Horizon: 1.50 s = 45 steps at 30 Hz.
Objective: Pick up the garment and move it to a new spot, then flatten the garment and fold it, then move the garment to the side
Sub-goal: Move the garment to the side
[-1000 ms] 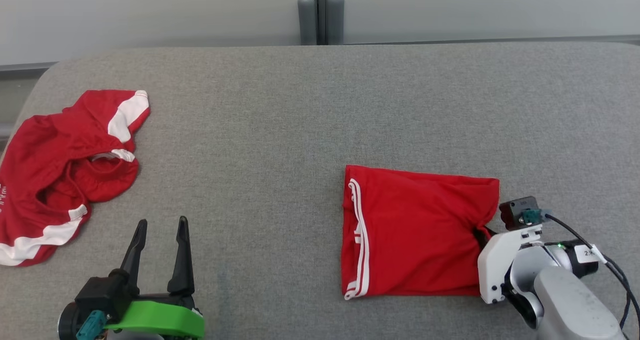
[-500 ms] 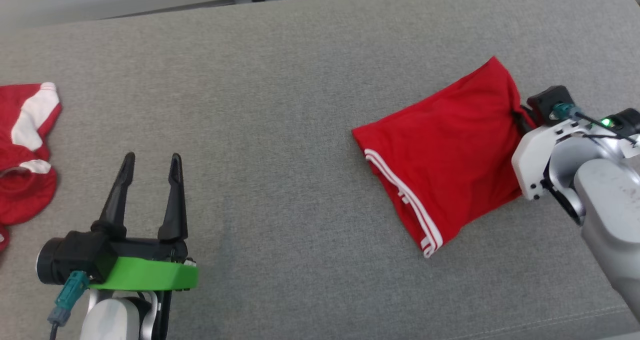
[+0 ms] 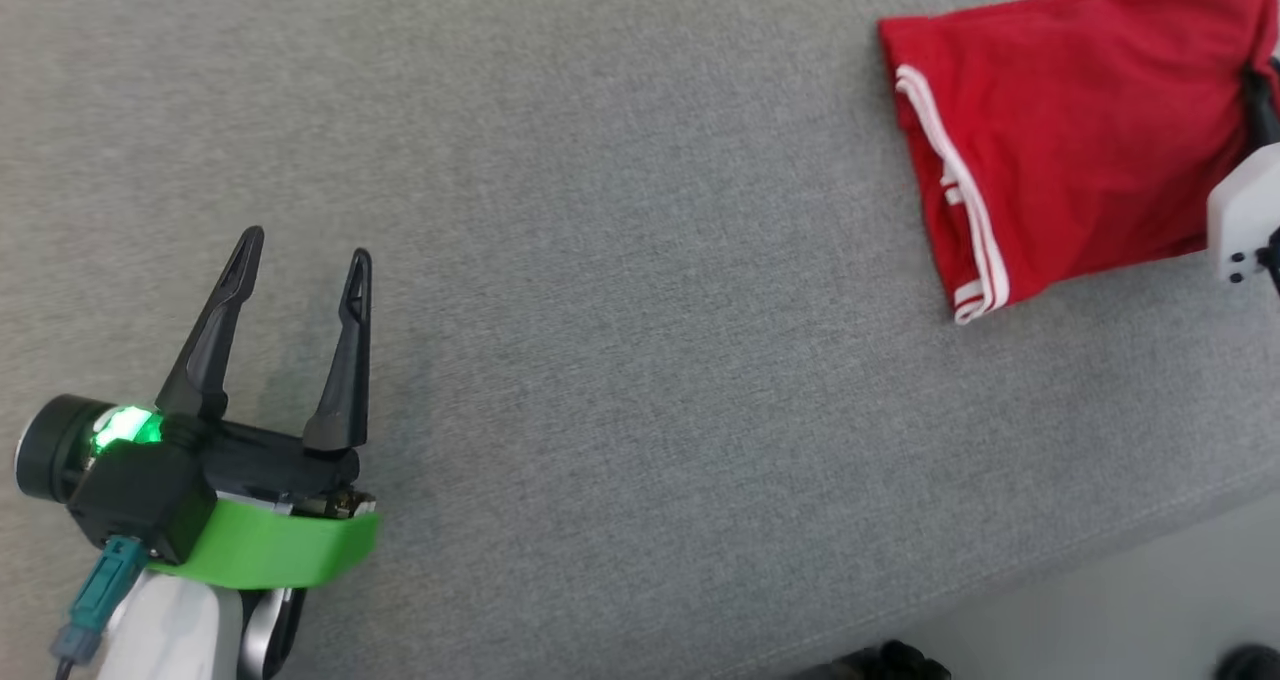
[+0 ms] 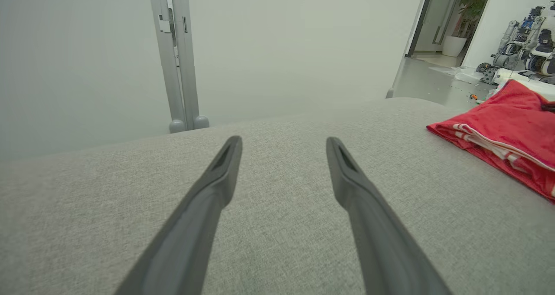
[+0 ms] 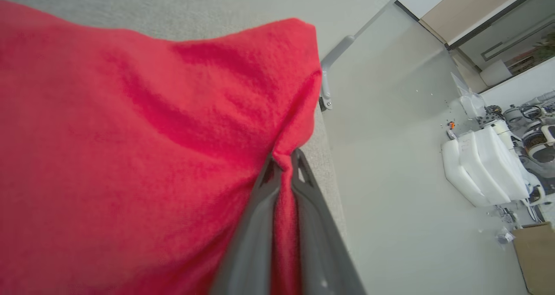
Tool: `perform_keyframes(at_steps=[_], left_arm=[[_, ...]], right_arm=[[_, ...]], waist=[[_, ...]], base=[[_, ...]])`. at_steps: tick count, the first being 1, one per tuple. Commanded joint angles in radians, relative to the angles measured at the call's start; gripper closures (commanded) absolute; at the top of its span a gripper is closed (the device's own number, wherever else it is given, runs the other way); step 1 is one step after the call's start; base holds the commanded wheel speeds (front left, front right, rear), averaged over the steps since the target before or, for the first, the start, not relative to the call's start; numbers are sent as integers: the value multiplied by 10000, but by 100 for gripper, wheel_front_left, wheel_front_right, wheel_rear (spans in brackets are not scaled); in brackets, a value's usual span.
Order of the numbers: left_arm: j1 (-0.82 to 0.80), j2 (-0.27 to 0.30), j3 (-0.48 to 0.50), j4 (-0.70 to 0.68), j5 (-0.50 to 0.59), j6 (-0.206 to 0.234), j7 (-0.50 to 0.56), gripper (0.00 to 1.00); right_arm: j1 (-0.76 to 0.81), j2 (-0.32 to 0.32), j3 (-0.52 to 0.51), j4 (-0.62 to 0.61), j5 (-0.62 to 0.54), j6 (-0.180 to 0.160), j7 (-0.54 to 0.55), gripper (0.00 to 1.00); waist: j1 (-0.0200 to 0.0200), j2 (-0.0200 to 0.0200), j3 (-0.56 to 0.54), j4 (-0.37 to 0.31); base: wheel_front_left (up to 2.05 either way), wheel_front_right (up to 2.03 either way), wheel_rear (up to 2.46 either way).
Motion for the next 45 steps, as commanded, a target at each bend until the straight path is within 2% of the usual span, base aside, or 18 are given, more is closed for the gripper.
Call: perform_keyframes(at_steps=[1, 8, 13, 14, 15, 16, 17, 22, 26, 30, 37, 41, 45], left_arm=[[-99, 185, 16, -144, 24, 8, -4, 0], [144, 585, -117, -780, -57, 8, -4, 0], [298, 616, -78, -962, -68, 9, -4, 0], [329, 597, -75, -987, -89, 9, -3, 0], [323, 562, -60, -992, -104, 9, -3, 0], [325, 520, -35, -1002, -128, 9, -5, 0], [335, 504, -14, -1004, -132, 9, -3, 0], [242, 258, -43, -887, -169, 9, -3, 0], [183, -115, -16, -660, -237, 9, -5, 0], [272, -588, 275, -266, -258, 9, -5, 0], [784, -1277, 926, 519, -436, 13, -3, 0], [1081, -1458, 1237, 983, -414, 13, -3, 0], [1322, -1628, 1570, 1607, -459, 13, -3, 0]], right_arm=[[-226, 27, -231, 75, -238, -26, -175, 100], [-468, -38, -2027, 213, -2062, -26, -966, 100], [-580, 132, -3045, -30, -3175, -26, -1257, 100], [-542, 169, -3230, -100, -3521, -26, -1353, 84], [-545, 190, -3358, -170, -3702, -26, -1407, 61], [-569, 218, -3498, -274, -3915, -26, -1484, 53], [-596, 273, -3647, -358, -4084, -26, -1534, 0], [-348, 544, -3813, -512, -4796, -26, -1724, 0], [-14, 789, -3746, -780, -4752, -26, -1816, 0], [823, 1356, -3842, -2187, -3646, -24, -1819, 0], [3468, 2621, -3713, -5296, -1011, -24, -1818, 0], [4884, 3294, -3399, -6356, -102, -23, -1820, 0], [6104, 3761, -2786, -6793, 456, -23, -1821, 0]], waist=[[-2, -1, 962, -734], [-2, -1, 1235, -510], [-2, -1, 1248, -212], [-2, -1, 1226, -112], [-2, -1, 1212, -39], [-2, -1, 1203, 34], [-2, -1, 1196, 84], [-2, -1, 962, 381], [-2, -1, 484, 692], [-2, -1, -268, 1052], [-2, -1, -1950, 1638], [-2, -1, -2743, 1889], [-2, -1, -3458, 2141]], base=[[0, 0, 0], [0, 0, 0], [0, 0, 0], [0, 0, 0], [0, 0, 0], [0, 0, 0], [0, 0, 0], [0, 0, 0], [0, 0, 0], [0, 0, 0], [0, 0, 0], [0, 0, 0], [0, 0, 0]])
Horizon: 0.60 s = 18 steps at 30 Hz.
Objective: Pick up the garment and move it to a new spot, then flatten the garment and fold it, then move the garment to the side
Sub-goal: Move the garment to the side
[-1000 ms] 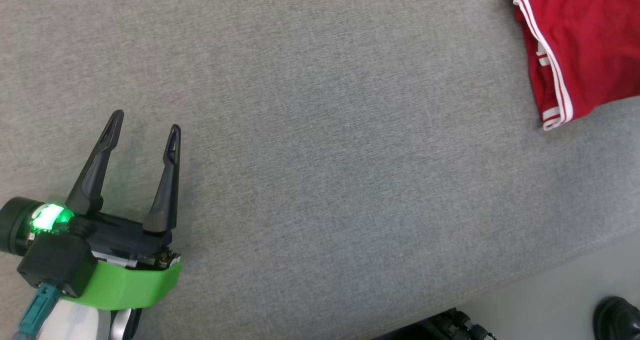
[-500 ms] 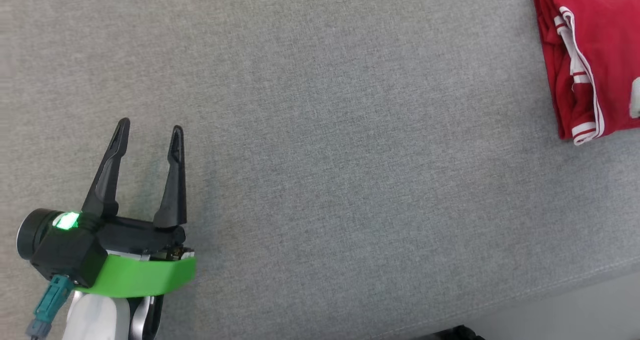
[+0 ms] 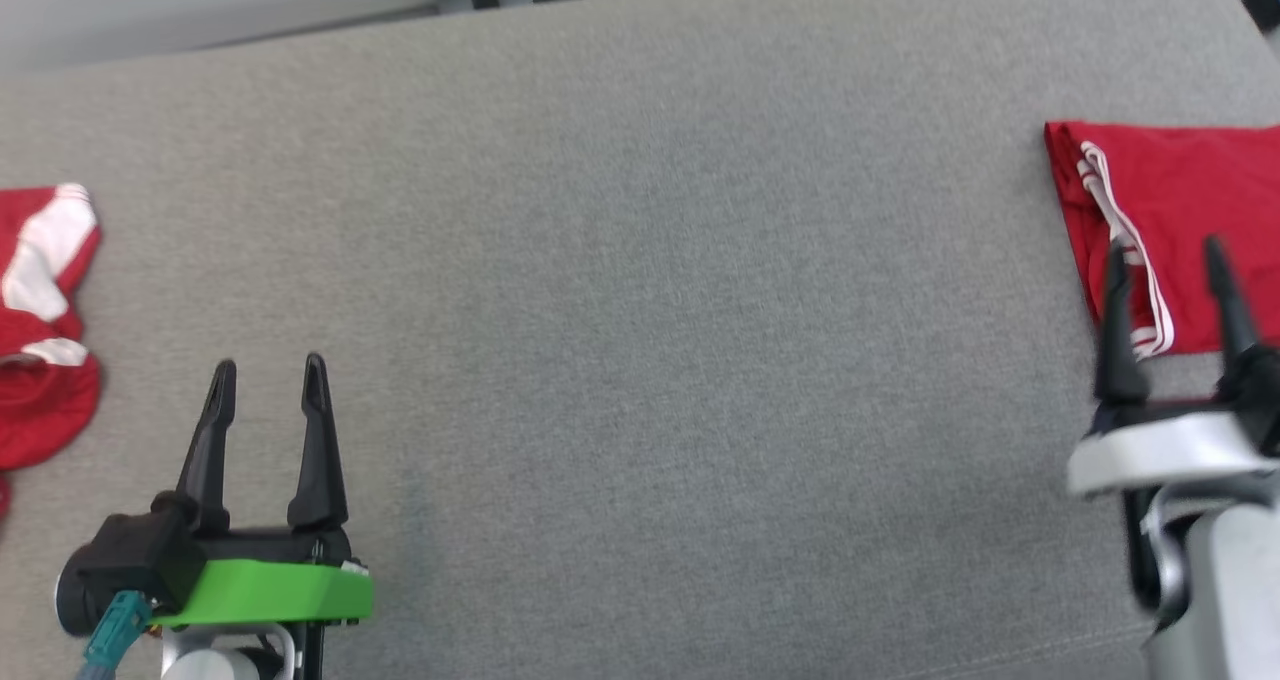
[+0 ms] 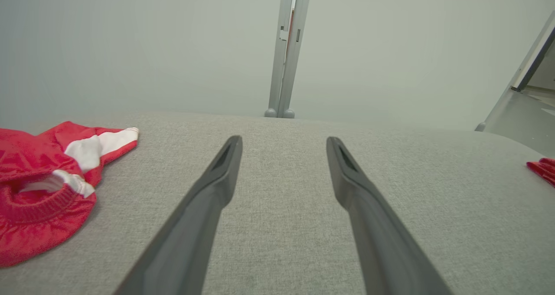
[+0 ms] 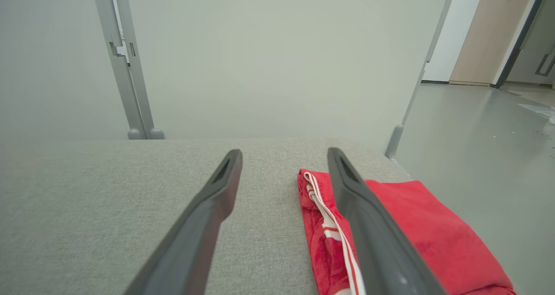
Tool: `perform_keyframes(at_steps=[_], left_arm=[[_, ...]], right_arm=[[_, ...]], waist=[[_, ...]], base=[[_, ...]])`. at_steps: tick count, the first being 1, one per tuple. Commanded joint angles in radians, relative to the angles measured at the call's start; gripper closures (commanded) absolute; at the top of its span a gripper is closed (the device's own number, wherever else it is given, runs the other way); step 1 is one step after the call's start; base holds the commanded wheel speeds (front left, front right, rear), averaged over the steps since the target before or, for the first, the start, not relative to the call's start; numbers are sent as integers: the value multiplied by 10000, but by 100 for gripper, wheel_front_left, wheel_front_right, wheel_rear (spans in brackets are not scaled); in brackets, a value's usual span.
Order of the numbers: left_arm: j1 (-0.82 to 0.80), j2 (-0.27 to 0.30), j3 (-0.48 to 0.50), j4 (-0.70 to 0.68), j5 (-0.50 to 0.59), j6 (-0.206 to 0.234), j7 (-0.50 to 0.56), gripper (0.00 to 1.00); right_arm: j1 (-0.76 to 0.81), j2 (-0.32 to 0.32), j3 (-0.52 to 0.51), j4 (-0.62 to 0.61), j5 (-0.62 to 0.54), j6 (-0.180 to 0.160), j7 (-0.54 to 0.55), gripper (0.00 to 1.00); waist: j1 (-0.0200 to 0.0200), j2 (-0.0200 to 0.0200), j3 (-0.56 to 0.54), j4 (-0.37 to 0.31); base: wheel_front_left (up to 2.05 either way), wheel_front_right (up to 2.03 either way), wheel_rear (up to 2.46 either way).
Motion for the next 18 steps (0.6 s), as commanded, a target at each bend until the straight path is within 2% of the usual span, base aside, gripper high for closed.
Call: perform_keyframes(at_steps=[1, 6, 12, 18], left_arm=[[239, -80, 125, 184, 0, 18, -5, 0], [523, -160, 459, 808, 135, 18, -3, 0], [1003, -167, 213, 1297, 207, 20, -3, 0], [1236, -165, 168, 1578, 223, 20, -3, 0]], right_arm=[[445, 45, 299, -18, 83, -19, -23, 0], [1457, 274, 932, 288, 402, -19, -23, 0], [2138, 484, 975, 642, 766, -19, -25, 0], [2380, 528, 1154, 1043, 513, -19, -25, 0]], waist=[[1, 0, -1284, 711], [1, 0, -1928, 875], [1, 0, -2484, 984], [1, 0, -2678, 928]], base=[[0, 0, 0], [0, 0, 0], [0, 0, 0], [0, 0, 0]])
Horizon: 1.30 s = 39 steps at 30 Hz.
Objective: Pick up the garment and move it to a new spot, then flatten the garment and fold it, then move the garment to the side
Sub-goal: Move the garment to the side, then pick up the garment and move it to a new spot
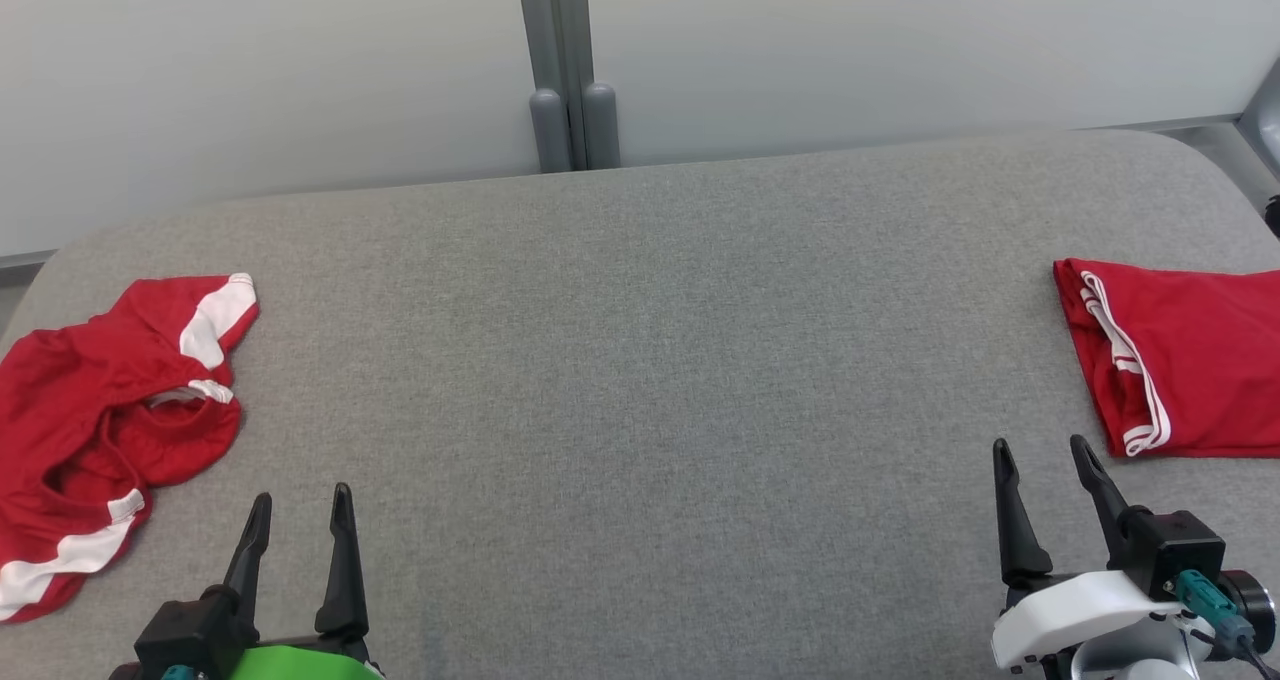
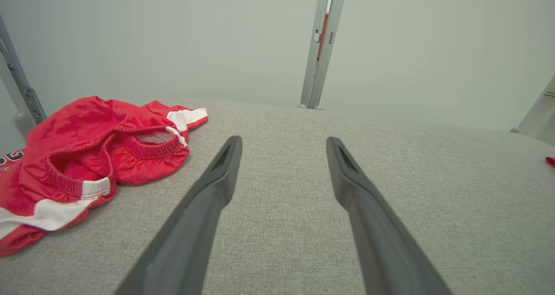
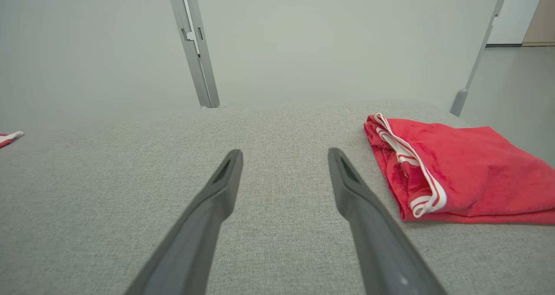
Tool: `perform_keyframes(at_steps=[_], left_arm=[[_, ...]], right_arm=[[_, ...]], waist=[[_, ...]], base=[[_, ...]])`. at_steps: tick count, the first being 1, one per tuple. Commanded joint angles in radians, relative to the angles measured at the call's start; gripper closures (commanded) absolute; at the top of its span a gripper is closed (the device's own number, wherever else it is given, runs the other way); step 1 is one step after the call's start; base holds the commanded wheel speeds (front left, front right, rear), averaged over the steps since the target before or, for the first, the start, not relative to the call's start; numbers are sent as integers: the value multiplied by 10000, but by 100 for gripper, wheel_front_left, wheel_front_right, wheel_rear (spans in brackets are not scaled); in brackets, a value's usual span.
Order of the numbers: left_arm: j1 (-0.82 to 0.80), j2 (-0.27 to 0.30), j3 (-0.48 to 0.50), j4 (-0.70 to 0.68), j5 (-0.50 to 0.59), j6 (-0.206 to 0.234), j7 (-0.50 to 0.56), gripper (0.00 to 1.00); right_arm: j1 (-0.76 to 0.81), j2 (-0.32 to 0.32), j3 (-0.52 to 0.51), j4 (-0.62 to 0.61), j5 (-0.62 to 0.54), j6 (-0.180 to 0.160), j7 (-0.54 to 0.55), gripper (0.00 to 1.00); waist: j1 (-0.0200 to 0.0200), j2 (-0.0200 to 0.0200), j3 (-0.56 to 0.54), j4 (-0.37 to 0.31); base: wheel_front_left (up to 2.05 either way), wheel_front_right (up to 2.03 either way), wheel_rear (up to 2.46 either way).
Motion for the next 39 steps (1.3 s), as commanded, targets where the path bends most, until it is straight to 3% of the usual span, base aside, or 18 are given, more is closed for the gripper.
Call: perform_keyframes(at_steps=[1, 13, 28, 34, 39], left_arm=[[148, 25, 3, 26, 27, 22, -3, 0], [266, 23, 145, -15, 252, 22, -3, 0], [108, 23, 247, -52, 64, 22, -3, 0], [107, 23, 331, 16, -84, 22, -5, 0], [250, 28, 419, -21, -41, 22, -3, 0]], right_arm=[[166, -22, 30, 137, 31, -19, -26, 0], [-103, -17, 241, 577, 182, -19, -26, 0], [-229, -15, 287, 348, -66, -19, -26, 0], [-167, -16, 341, 286, -96, -19, -26, 0], [11, -15, 350, 209, -74, -19, -26, 0]], waist=[[1, 0, -182, 55], [1, 0, -289, -137], [1, 0, -298, 162], [1, 0, -310, 648], [1, 0, -340, 1508]], base=[[0, 0, 0], [0, 0, 0], [0, 0, 0], [0, 0, 0], [0, 0, 0]])
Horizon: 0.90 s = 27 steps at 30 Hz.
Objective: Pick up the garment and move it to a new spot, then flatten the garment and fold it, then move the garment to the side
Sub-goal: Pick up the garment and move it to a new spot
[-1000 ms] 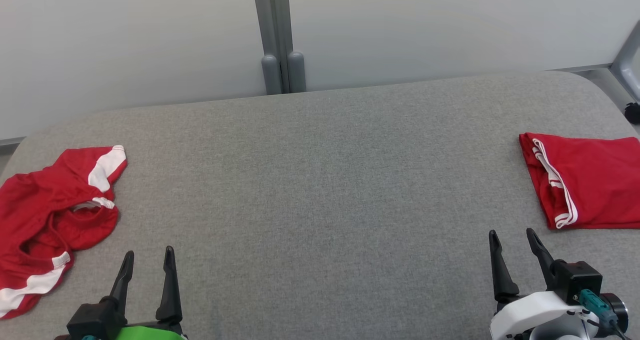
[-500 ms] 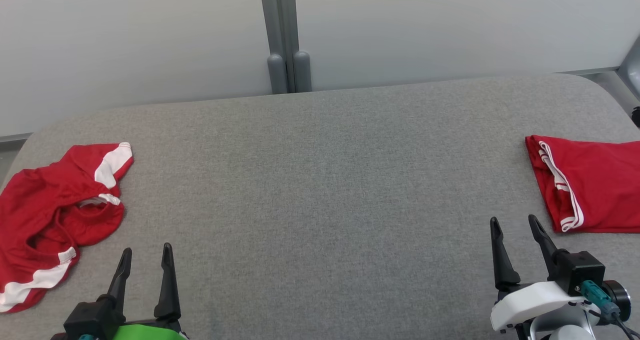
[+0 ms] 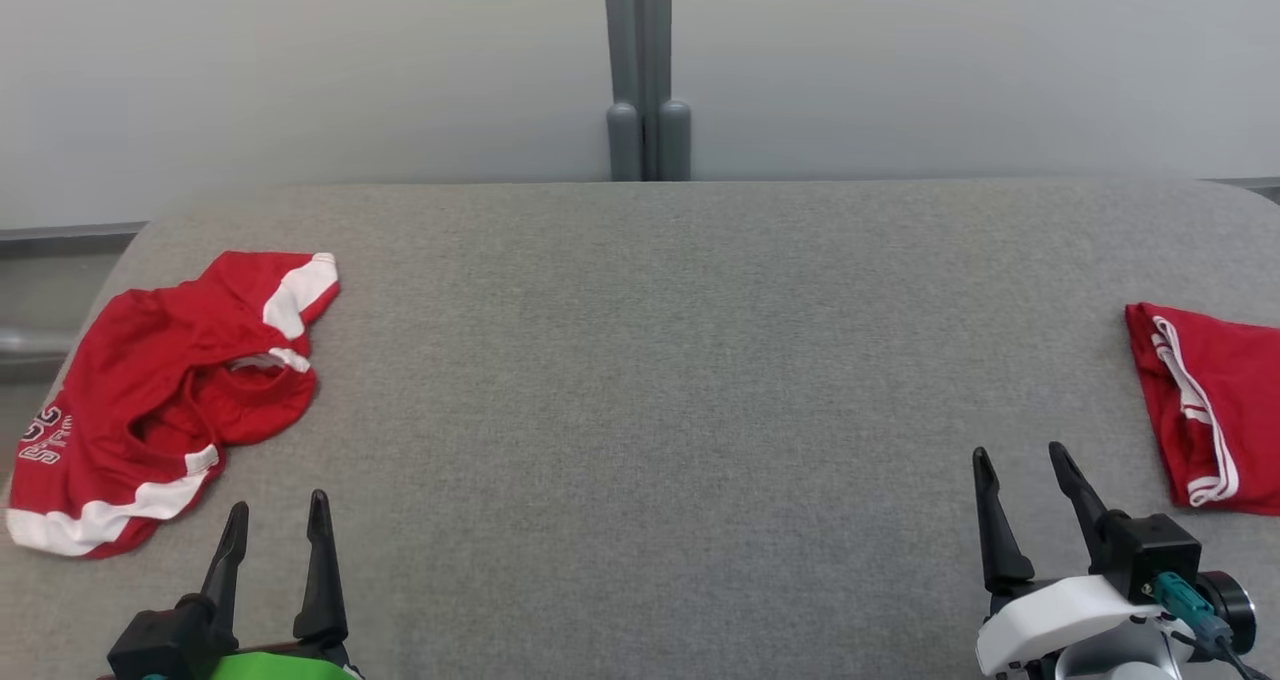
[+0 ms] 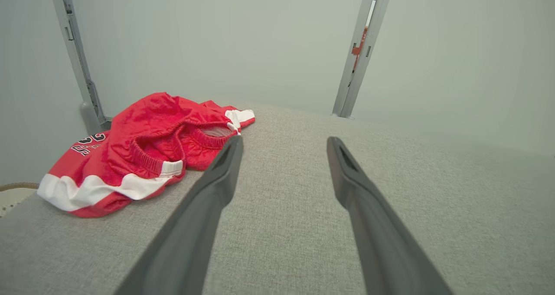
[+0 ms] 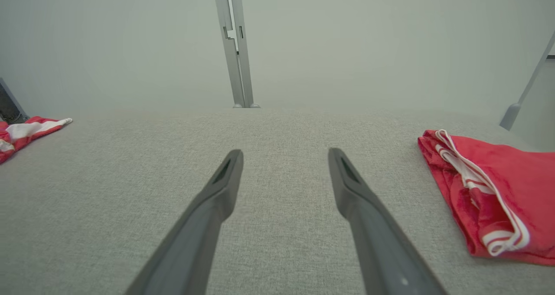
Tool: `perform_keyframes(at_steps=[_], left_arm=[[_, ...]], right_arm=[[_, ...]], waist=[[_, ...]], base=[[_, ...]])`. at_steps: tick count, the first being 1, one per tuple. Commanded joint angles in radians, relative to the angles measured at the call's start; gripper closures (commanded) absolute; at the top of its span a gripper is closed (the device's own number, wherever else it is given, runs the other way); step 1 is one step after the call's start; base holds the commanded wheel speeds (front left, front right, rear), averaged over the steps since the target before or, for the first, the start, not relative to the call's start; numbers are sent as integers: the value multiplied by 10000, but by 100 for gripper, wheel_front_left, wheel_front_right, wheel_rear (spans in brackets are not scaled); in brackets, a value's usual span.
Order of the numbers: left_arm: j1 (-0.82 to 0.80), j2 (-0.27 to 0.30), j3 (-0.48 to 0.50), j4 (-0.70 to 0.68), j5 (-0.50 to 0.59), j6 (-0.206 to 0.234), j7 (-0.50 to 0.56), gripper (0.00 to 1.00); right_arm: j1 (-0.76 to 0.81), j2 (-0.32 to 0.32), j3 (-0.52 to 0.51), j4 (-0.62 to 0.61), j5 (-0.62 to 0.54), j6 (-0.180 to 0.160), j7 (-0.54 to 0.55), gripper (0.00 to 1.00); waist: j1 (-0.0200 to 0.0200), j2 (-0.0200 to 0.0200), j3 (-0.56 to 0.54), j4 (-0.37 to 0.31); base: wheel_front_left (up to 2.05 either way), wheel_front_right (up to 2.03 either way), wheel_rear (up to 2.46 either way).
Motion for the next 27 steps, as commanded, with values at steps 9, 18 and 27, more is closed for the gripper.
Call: perform_keyframes(at_steps=[9, 18, 27], left_arm=[[362, 33, 706, -176, 290, 55, -3, 0], [559, 33, 1095, -305, 332, 50, -3, 0], [571, 33, 1240, -277, 249, 104, -3, 0]], right_arm=[[377, -18, 20, -240, 301, -19, -25, 0], [406, -21, 285, -232, 525, -19, -25, 0], [452, -22, 377, -124, 604, -19, -25, 0]], waist=[[1, 0, -190, 2369], [1, 0, -297, 3465], [1, 0, -331, 3927]], base=[[0, 0, 0], [0, 0, 0], [0, 0, 0]])
